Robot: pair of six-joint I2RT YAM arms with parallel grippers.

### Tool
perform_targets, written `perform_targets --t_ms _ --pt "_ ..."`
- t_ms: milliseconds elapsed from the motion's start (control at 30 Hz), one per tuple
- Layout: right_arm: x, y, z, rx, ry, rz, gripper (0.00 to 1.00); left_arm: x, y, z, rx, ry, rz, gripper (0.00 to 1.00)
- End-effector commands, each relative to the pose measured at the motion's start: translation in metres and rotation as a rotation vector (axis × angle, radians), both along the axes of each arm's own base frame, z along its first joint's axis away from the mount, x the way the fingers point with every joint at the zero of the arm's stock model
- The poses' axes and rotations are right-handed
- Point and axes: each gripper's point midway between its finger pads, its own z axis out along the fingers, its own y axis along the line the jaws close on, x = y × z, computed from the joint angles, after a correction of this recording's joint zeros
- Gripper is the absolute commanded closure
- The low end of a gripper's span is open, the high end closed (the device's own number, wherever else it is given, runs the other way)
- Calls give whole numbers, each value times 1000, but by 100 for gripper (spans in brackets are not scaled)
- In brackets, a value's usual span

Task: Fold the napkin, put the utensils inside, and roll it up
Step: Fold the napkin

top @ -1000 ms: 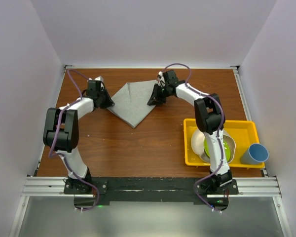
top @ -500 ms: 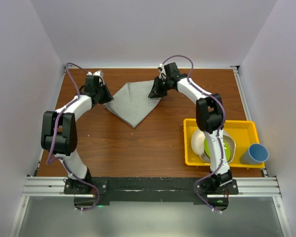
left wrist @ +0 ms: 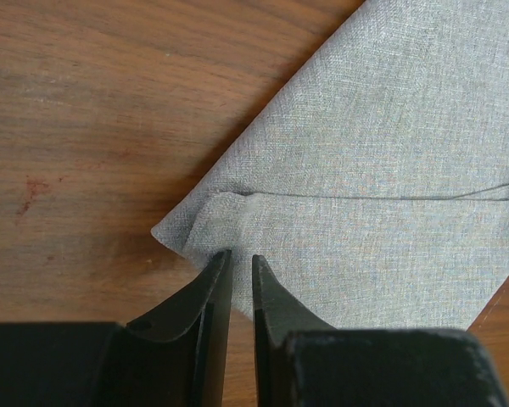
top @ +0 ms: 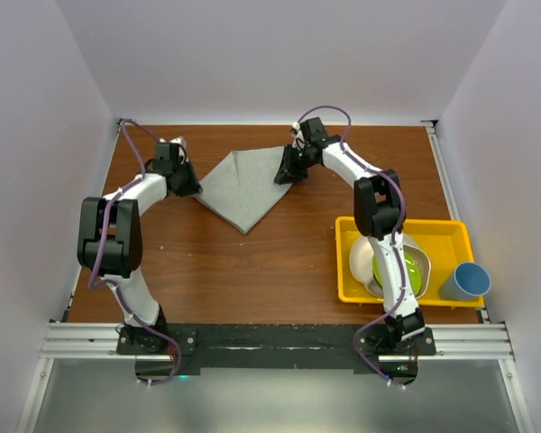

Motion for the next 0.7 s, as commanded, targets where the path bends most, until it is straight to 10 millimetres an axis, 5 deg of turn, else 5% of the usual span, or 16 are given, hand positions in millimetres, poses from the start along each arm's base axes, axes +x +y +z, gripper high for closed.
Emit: perform_targets --t_ms 0,200,333,667 --pt "25 1 51 5 -141 10 67 11 2 20 10 -63 -20 79" --pt "32 1 43 -14 -136 21 60 15 -3 31 -20 -75 -22 79" --pt "27 0 20 -36 -89 43 59 16 -5 34 -43 -68 -17 79" --pt "18 -14 12 -121 -87 95 53 20 -19 41 -135 -29 -6 74"
